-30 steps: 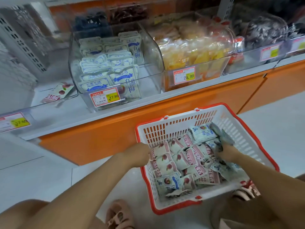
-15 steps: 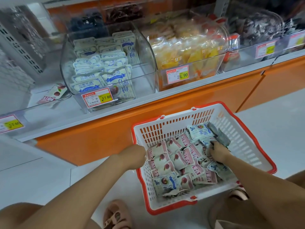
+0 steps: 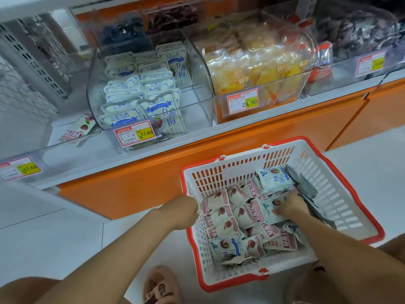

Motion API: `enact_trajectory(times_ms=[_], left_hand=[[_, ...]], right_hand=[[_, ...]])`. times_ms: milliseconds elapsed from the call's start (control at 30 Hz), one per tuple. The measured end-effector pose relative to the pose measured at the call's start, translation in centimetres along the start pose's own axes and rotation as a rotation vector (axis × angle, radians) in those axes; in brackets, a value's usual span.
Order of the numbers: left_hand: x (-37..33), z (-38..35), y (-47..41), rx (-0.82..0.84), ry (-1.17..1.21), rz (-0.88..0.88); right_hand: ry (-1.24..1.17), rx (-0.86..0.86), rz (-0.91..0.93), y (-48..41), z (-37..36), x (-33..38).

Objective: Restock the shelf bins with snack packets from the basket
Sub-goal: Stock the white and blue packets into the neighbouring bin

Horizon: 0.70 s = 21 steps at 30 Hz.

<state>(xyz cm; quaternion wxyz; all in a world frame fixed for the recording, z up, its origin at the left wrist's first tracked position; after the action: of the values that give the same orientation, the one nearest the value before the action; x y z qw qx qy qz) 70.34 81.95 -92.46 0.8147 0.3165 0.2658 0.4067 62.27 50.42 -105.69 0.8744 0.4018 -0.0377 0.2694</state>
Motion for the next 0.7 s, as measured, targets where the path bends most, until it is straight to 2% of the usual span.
enact_trajectory(times_ms=[67, 200, 367, 433, 500, 600, 700], left_hand=[[0.3, 0.2, 0.0, -0.014, -0.007, 0.002], [0.9, 2.6, 0.5, -0.141, 0.027, 0.023], [-0.5, 9.2, 4.8, -0.515, 0.033, -0.076], [-0.3, 11.3, 7.1, -0.689, 0.055, -0.139], [0.6, 13.0, 9.2, -0.848, 0.109, -0.186], [2.5, 15.0, 11.5, -1.001, 0.178, -0.185], [4.0, 16.3, 12.3, -1.068, 0.191, -0.172]], right_hand=[[0.036, -0.002, 0.056, 0.7, 1.1, 1.6], [0.289, 0.055, 0.147, 3.1, 2.8, 6.2], [0.42, 0.15, 0.326, 8.7, 5.5, 12.6], [0.36, 0.226, 0.454, 12.5, 7.2, 15.3], [0.206, 0.219, 0.621, 17.0, 9.6, 17.9], [-0.057, 0.116, 0.831, 22.8, 13.3, 21.3], [-0.239, -0.065, 0.936, 26.0, 16.8, 24.0]])
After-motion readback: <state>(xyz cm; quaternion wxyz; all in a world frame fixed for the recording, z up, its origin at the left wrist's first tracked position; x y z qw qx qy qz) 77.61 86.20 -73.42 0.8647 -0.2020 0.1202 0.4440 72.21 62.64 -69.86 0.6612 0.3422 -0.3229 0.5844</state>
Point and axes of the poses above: each hand's wrist, its own y-axis away from the middle knuckle, its own z-axis out of the back of the hand, x = y × z, the point moved 6 cm from there along -y, towards the middle knuckle, and after that the axes turned 9 degrees about x, right-handed, at the moved point
